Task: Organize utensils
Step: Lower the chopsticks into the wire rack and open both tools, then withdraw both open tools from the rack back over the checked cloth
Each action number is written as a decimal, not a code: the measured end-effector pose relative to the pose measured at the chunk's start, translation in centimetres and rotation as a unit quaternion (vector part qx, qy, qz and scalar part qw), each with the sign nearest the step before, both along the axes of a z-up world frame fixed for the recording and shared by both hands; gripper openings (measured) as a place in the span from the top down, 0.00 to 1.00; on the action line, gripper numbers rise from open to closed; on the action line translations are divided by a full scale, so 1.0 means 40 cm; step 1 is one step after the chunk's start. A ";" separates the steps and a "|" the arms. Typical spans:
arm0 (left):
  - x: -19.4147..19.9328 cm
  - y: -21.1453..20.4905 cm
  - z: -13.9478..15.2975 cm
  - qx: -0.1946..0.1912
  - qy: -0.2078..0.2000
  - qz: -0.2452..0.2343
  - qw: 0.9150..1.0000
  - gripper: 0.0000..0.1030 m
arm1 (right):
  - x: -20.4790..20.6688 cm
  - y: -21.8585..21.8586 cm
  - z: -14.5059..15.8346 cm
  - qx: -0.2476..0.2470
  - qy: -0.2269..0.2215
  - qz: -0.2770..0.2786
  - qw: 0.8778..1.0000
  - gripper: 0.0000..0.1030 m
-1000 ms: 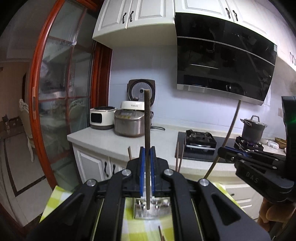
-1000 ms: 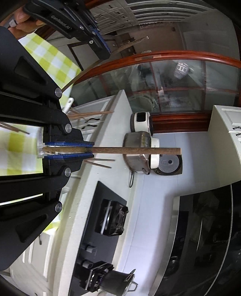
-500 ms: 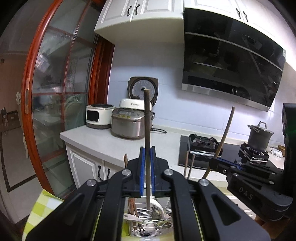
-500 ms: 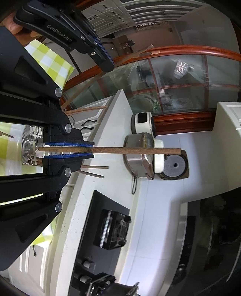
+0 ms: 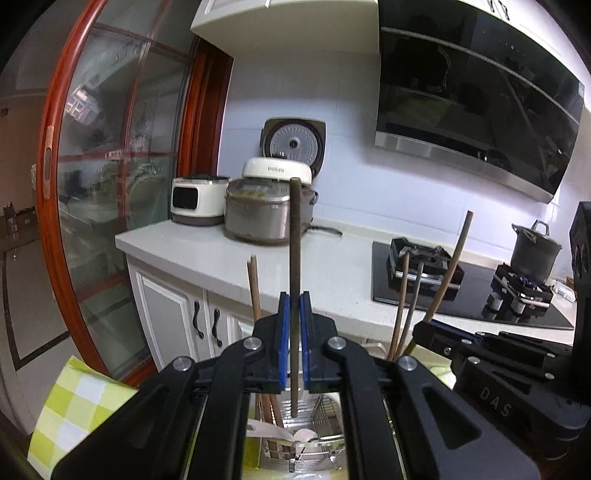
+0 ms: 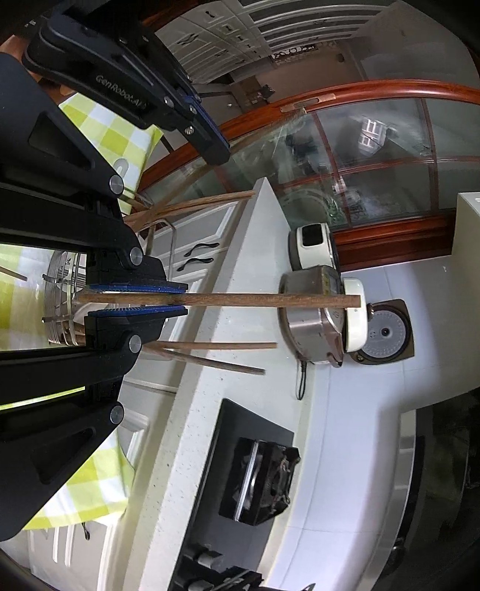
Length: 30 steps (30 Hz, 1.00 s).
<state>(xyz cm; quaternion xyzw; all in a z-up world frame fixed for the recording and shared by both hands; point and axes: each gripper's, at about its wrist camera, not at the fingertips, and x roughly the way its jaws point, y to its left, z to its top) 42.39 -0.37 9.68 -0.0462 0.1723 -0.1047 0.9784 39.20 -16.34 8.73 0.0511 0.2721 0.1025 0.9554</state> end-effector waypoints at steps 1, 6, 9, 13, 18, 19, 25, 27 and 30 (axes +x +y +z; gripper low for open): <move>0.003 0.002 -0.008 -0.001 0.004 0.002 1.000 0.94 | 0.003 0.001 -0.009 -0.001 0.003 0.000 1.000 0.92; -0.003 0.021 -0.026 -0.010 0.010 0.009 1.000 0.60 | 0.013 -0.013 -0.035 -0.007 0.014 -0.017 1.000 0.92; -0.021 0.027 -0.022 -0.011 0.008 0.009 1.000 0.58 | 0.006 -0.028 -0.036 0.001 0.014 -0.021 1.000 0.91; -0.077 0.048 -0.015 -0.015 -0.002 0.017 1.000 0.48 | -0.029 -0.063 -0.031 0.007 0.004 -0.042 0.999 0.91; -0.181 0.077 -0.021 -0.019 -0.005 0.041 0.999 0.39 | -0.107 -0.121 -0.036 0.022 -0.008 -0.072 0.997 0.86; -0.198 0.079 -0.021 -0.017 -0.005 0.047 0.999 0.35 | -0.125 -0.128 -0.040 0.021 -0.008 -0.074 0.997 0.86; -0.340 0.078 -0.066 -0.002 0.005 0.058 0.998 0.19 | -0.243 -0.195 -0.100 0.027 0.006 -0.112 0.993 0.85; -0.374 0.059 -0.104 0.020 0.022 0.042 0.999 0.19 | -0.282 -0.209 -0.138 0.029 0.018 -0.121 0.992 0.78; -0.406 0.026 -0.172 0.042 0.068 0.019 0.997 0.20 | -0.340 -0.214 -0.202 0.011 0.034 -0.133 0.990 0.40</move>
